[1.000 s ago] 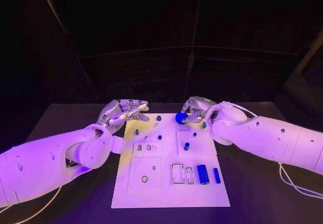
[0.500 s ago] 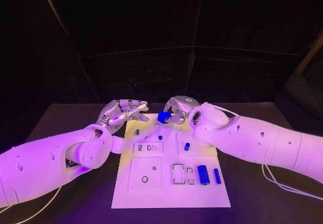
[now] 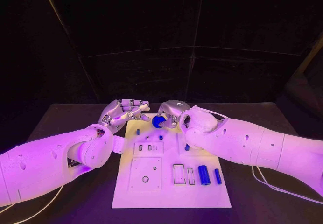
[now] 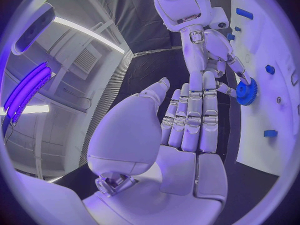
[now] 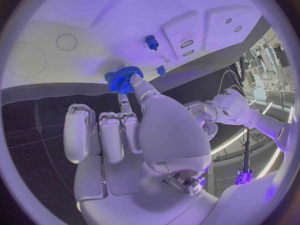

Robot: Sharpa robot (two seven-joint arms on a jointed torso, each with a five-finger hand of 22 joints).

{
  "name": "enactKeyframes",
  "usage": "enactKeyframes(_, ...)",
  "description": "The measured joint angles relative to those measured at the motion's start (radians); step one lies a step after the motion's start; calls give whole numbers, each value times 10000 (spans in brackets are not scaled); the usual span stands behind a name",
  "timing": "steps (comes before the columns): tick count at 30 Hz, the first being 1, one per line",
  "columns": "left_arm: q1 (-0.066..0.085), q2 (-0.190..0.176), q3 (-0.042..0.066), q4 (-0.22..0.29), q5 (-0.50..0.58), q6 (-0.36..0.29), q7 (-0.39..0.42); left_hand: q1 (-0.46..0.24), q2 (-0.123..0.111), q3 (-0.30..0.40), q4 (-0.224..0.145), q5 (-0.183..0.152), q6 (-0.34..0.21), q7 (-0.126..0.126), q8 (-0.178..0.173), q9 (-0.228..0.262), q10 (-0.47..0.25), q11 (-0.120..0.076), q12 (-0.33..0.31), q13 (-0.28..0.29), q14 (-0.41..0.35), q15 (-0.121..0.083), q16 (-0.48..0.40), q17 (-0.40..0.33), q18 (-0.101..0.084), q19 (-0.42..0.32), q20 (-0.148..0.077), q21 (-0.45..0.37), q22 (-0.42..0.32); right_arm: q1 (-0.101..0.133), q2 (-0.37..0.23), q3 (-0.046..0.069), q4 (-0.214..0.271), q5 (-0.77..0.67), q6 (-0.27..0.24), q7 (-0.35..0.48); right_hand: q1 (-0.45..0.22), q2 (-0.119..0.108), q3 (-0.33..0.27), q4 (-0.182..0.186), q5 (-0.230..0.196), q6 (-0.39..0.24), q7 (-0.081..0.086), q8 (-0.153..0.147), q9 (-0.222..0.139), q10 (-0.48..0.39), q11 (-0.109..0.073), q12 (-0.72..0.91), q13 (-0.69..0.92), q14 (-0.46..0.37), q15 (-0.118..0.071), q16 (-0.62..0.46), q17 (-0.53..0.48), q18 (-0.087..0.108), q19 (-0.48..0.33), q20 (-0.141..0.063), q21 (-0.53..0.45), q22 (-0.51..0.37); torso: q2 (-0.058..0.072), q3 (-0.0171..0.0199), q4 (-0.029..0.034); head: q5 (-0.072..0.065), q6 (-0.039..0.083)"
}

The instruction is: Assemble the parts on the task board

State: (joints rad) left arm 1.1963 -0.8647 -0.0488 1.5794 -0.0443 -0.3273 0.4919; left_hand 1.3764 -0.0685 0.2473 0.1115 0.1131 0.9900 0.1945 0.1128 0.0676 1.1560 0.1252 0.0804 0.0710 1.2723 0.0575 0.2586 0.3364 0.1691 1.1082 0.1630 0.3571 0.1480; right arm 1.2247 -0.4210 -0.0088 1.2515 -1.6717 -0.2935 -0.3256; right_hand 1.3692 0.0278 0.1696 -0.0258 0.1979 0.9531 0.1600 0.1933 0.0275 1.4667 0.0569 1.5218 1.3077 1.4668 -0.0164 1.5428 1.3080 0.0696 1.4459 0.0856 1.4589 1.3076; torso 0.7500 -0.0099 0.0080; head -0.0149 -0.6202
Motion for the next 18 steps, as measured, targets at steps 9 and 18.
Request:
enactKeyframes(9, 0, 26, 0, -17, 1, 0, 0, 0, 0, 0, 0, 0, 0, 0, 0, 0, 0, 0, 0, 0, 0, 0, 0, -1, 0, 0, 0, 0, 0, -60, 197, -14, -146, -48, 273, 18, -91, -37, 45, -17, -42, 4, 4, -77, 1, 0, 0, 0, 0, 0, 1, -5, -2, 0, 0, 0, 0, -2, 1, 2, -12, 18, -14)
enactKeyframes(18, 0, 31, 1, -27, 1, 0, -1, 0, 0, -1, 1, 0, 0, 0, 0, 0, 0, 0, 0, 0, 0, 0, -5, 0, 0, 0, 0, 0, 0, -63, 254, -9, -249, -80, 394, -27, -505, -287, 68, 42, -428, 54, -49, -399, 268, -6, 39, -204, 0, 0, 1, -5, -2, 1, 36, 36, 0, -2, 1, 2, -14, 29, -43)
